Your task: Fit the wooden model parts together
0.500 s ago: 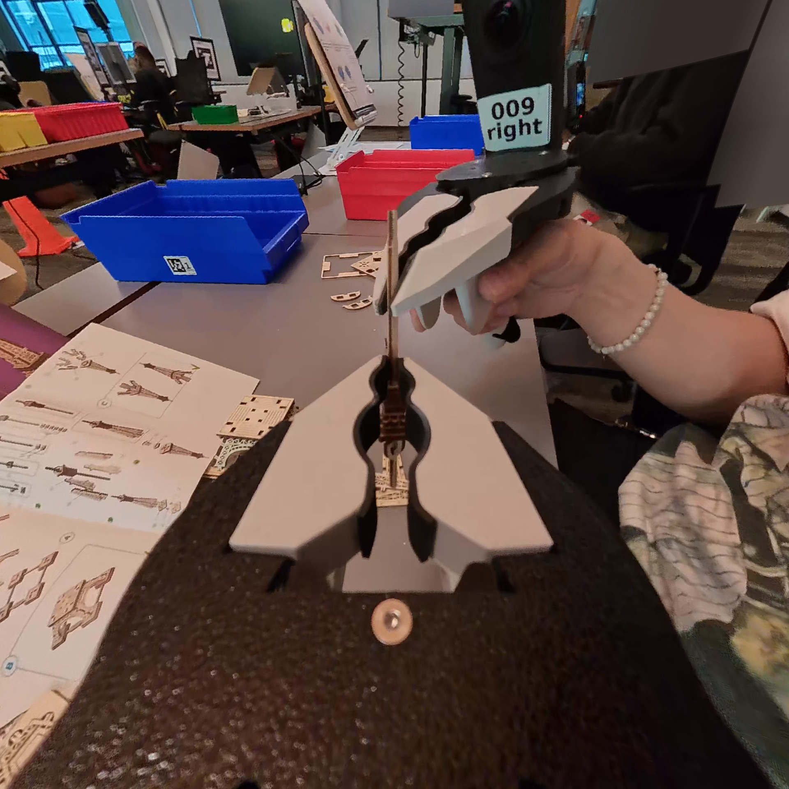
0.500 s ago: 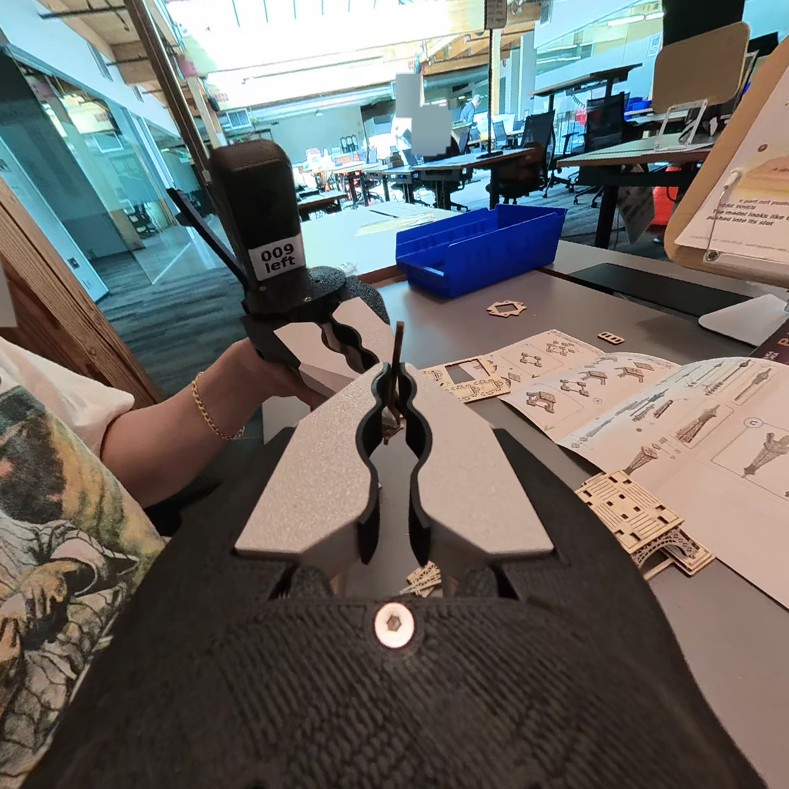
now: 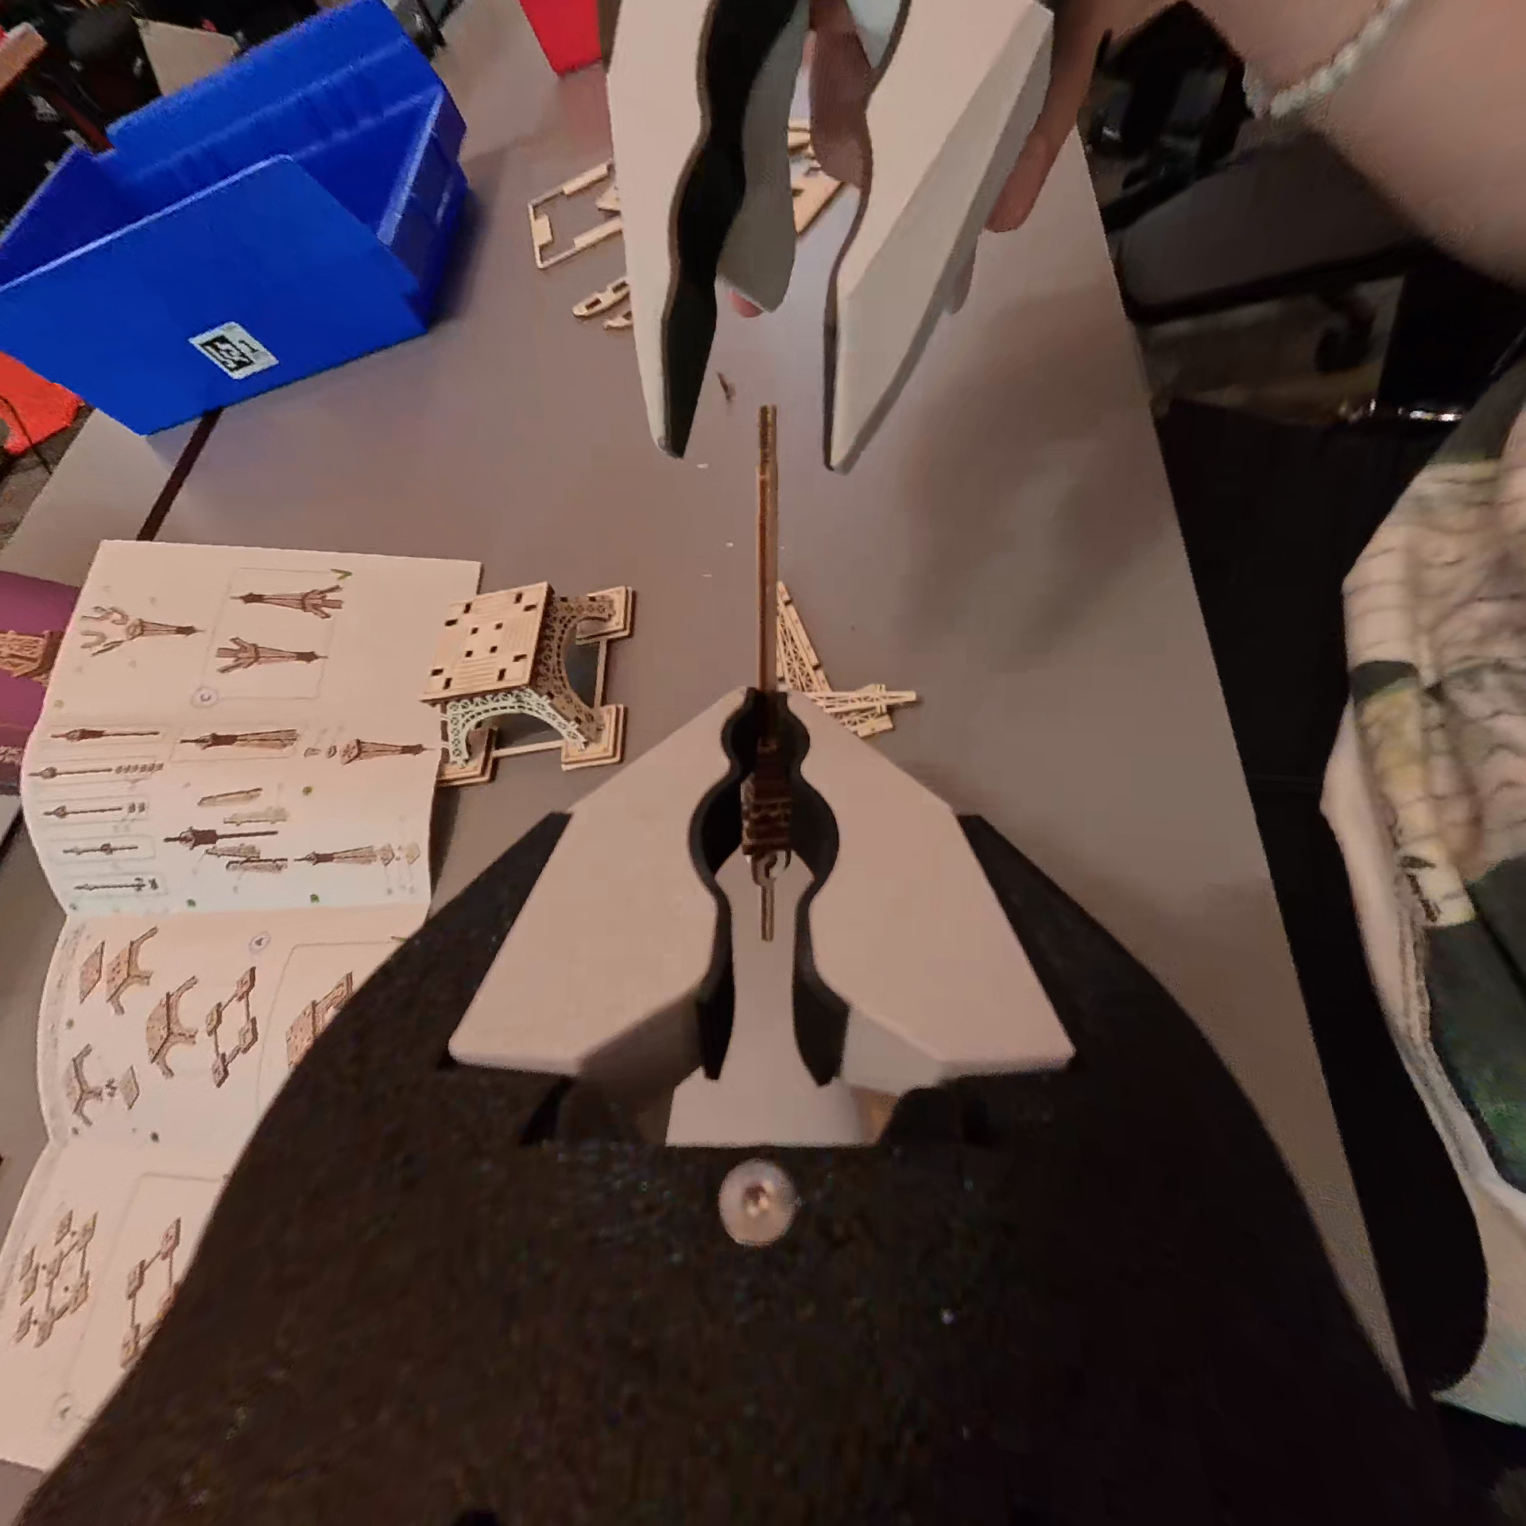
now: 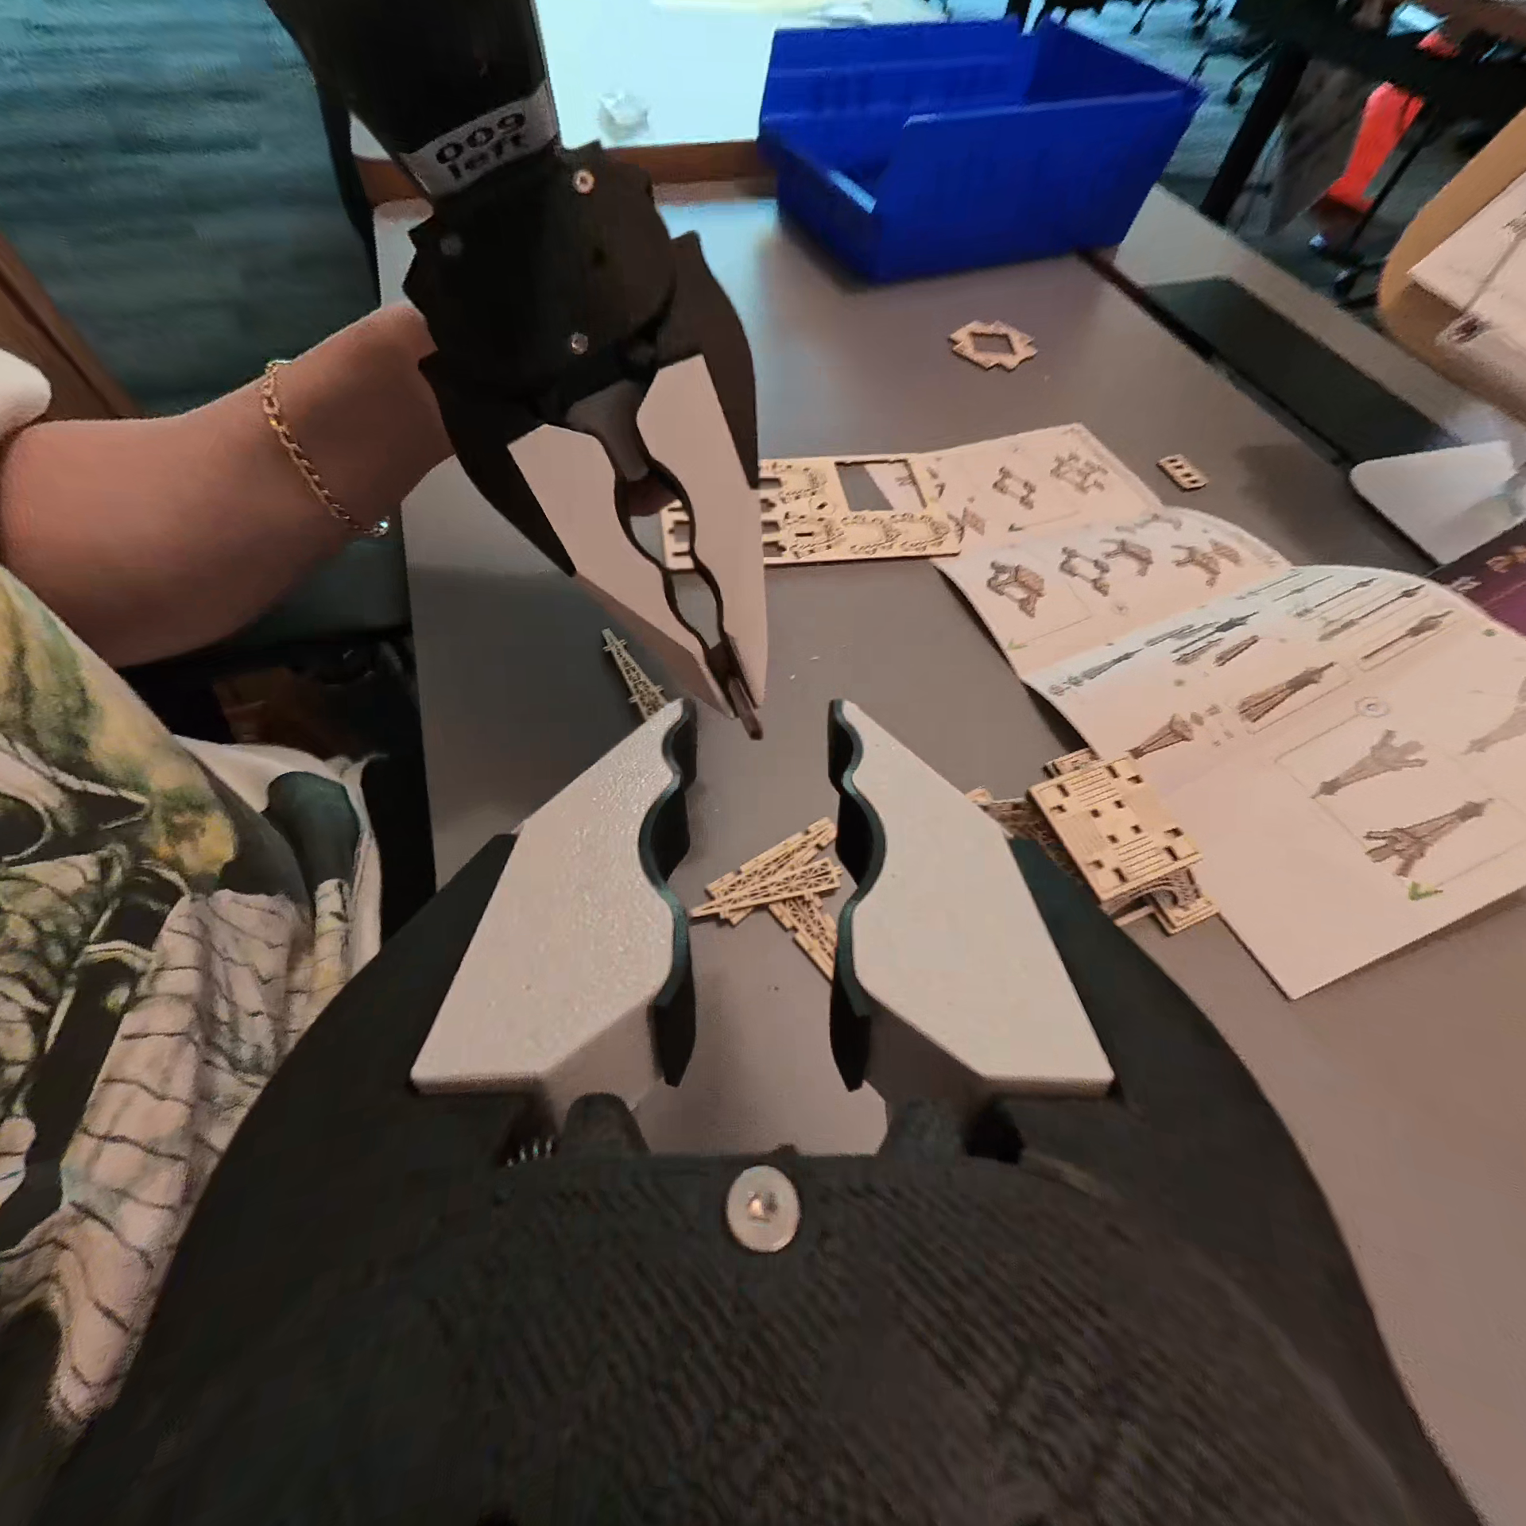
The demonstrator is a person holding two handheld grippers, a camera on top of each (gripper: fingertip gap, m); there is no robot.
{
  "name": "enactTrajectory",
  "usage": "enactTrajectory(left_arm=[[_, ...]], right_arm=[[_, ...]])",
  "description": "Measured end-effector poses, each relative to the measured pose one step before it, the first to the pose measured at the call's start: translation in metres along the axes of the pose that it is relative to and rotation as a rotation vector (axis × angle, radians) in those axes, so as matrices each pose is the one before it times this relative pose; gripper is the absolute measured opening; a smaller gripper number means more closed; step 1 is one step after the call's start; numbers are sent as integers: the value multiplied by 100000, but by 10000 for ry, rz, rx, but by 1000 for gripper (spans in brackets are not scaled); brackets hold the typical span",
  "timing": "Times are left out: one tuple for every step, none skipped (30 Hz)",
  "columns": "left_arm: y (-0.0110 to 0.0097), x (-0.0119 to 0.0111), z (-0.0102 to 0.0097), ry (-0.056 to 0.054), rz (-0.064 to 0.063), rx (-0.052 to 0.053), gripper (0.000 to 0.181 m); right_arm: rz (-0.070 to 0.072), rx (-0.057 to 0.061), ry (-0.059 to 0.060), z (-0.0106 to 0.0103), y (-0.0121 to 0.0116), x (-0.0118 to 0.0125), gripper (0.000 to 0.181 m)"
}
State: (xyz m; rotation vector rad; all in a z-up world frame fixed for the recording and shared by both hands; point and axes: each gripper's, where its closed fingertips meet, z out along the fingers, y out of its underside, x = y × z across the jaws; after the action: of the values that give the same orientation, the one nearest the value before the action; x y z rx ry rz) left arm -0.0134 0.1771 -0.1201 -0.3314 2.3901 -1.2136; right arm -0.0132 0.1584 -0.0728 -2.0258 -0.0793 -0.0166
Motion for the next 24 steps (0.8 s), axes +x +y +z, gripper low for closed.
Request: enactTrajectory(left_arm=[[114, 169, 185, 71, 120, -79, 1], [67, 49, 151, -12, 139, -68, 1], [75, 31, 104, -28, 141, -89, 1], [65, 111, 97, 23, 135, -80, 0], [14, 122, 62, 38, 101, -41, 0], [-13, 24, 49, -10, 66, -6, 0], [51, 8, 44, -8, 38, -27, 0], [31, 6, 57, 6, 4, -8, 0], [34, -46, 36, -21, -11, 3, 0], [33, -13, 32, 5, 5, 3, 0], [64, 43, 49, 37, -10, -2, 1], [77, -44, 59, -18, -52, -6, 1], [34, -208, 62, -121, -49, 18, 1], [-59, -169, 40, -101, -19, 81, 1], [-88, -15, 19, -5, -44, 99, 1], [-142, -49, -6, -23, -114, 117, 5], [-210, -262, -46, -145, -163, 166, 10], [-310, -530, -104, -310, -219, 227, 15], [-381, -516, -199, -257, -230, 270, 20], [-475, -380, -262, -151, -260, 317, 24], [-552, -447, -297, -171, -331, 375, 27], [-589, -443, -311, -153, -389, 398, 28], [-537, -346, -286, -89, -417, 378, 28], [-427, -258, -245, -19, -381, 319, 27]], right_arm=[[112, -103, -180, 221, 190, -247, 29], [130, -70, -164, 221, 162, -223, 28], [103, -71, -162, 199, 160, -226, 24], [58, -79, -131, 179, 178, -189, 17], [28, -134, -31, 142, 252, -35, 7], [-14, -158, 42, 109, 292, 86, 1], [-72, -80, 55, 75, 175, 97, 0], [-68, 10, 43, 26, 33, 67, 0], [30, -25, 25, 17, 84, 66, 0], [52, -95, -6, 24, 184, 40, 0], [6, -112, 1, 30, 230, 53, 0], [-1, -61, 73, -5, 132, 134, 0], [2, 42, 160, -33, -22, 248, 0], [-11, 88, 73, -41, -61, 114, 0], [6, 78, 6, -49, -47, 17, 0], [12, 108, 93, -80, -94, 155, 0], [35, 158, 208, -99, -171, 310, 0], [59, 148, 169, -103, -138, 272, 0], [56, 113, 179, -122, -60, 291, 0], [52, 109, 361, -175, -56, 574, 0], [79, 75, 416, -228, -6, 663, 0], [86, 37, 359, -274, 13, 581, 0], [72, 146, 407, -326, -138, 620, 0], [90, 132, 172, -290, -109, 299, 0]])
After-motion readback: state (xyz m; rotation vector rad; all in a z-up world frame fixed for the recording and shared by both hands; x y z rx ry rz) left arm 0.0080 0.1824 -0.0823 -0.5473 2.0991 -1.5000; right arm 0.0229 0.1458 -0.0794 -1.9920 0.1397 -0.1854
